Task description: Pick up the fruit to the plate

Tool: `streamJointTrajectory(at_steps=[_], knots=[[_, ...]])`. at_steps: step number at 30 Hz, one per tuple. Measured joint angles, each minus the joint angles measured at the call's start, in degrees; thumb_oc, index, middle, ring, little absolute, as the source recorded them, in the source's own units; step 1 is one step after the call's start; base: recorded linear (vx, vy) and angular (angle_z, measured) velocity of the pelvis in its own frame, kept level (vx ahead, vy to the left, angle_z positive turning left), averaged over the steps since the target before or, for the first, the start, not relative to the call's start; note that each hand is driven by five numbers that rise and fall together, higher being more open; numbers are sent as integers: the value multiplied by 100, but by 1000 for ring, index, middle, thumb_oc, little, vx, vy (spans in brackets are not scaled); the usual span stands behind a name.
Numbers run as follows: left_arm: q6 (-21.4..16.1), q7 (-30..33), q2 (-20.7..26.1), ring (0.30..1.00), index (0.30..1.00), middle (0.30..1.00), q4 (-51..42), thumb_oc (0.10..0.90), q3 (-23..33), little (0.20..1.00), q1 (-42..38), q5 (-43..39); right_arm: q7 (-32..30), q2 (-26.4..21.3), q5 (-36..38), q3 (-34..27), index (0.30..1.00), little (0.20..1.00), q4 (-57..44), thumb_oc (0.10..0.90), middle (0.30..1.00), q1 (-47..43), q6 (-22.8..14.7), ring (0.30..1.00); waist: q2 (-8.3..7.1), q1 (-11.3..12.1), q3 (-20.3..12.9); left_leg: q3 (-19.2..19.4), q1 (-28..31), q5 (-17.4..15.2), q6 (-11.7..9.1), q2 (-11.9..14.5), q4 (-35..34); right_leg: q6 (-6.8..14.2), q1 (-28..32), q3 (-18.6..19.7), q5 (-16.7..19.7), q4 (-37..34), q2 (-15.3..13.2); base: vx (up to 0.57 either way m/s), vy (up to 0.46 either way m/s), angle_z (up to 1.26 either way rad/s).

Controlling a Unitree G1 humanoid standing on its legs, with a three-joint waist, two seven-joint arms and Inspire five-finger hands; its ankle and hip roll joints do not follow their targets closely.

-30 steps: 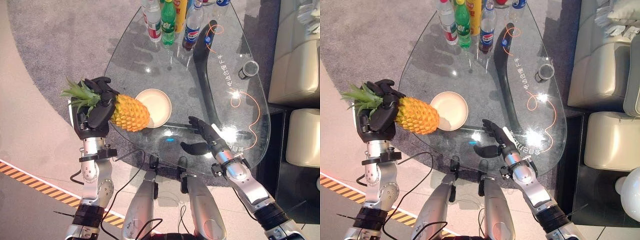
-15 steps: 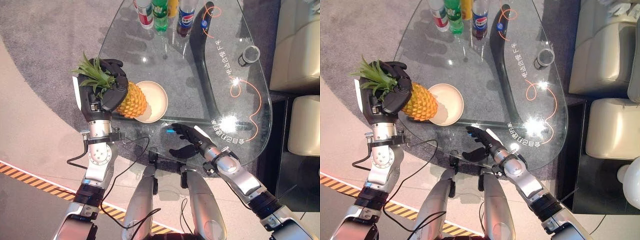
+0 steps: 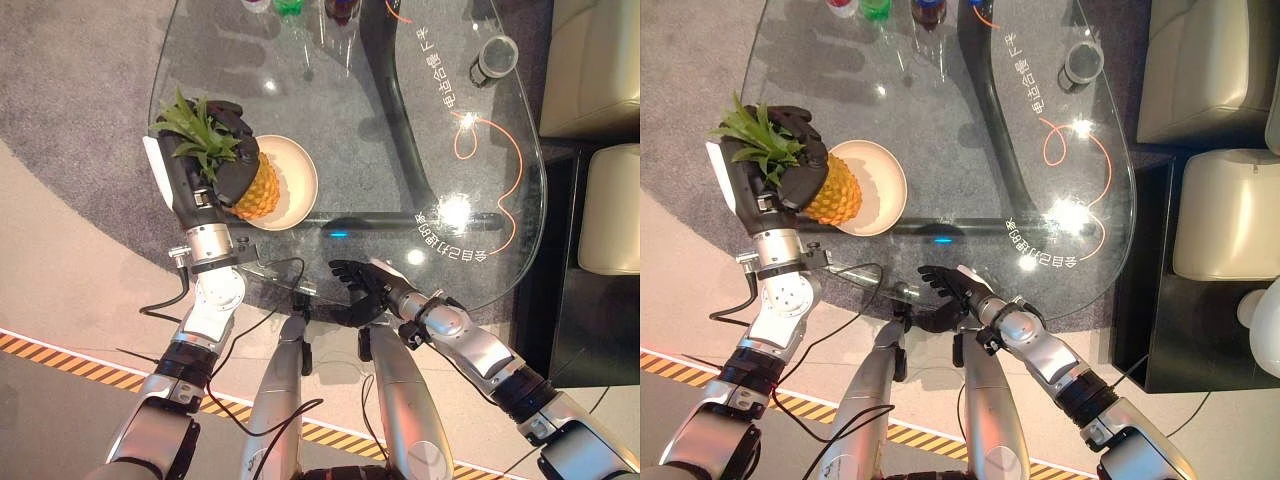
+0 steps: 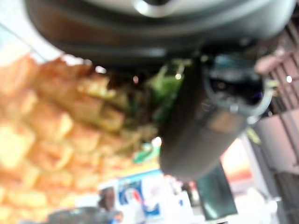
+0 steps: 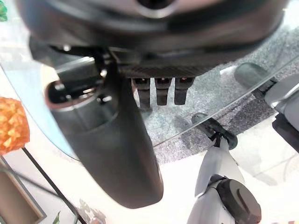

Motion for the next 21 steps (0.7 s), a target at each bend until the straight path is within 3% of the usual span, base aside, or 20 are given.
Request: streamJointTrajectory(at_steps=[12,21], knots=[[-40,440,-48,300,300,300,654,100,-10,200,-425,23,335,-20,176,344,900,900,54,800,900,-446,202,900,-99,-124,0,-1,-572,4,-6,-8,195,0,-527,-2,52,95,-4,5,3,0],[-165,1042,-37,300,300,300,1010,100,-13,200,-885,531,329,-58,372,280,900,900,203,800,900,-819,208,900,-201,-148,-8,-4,-996,3,-5,-36,340,15,-944,13,89,203,-24,0,0,0]])
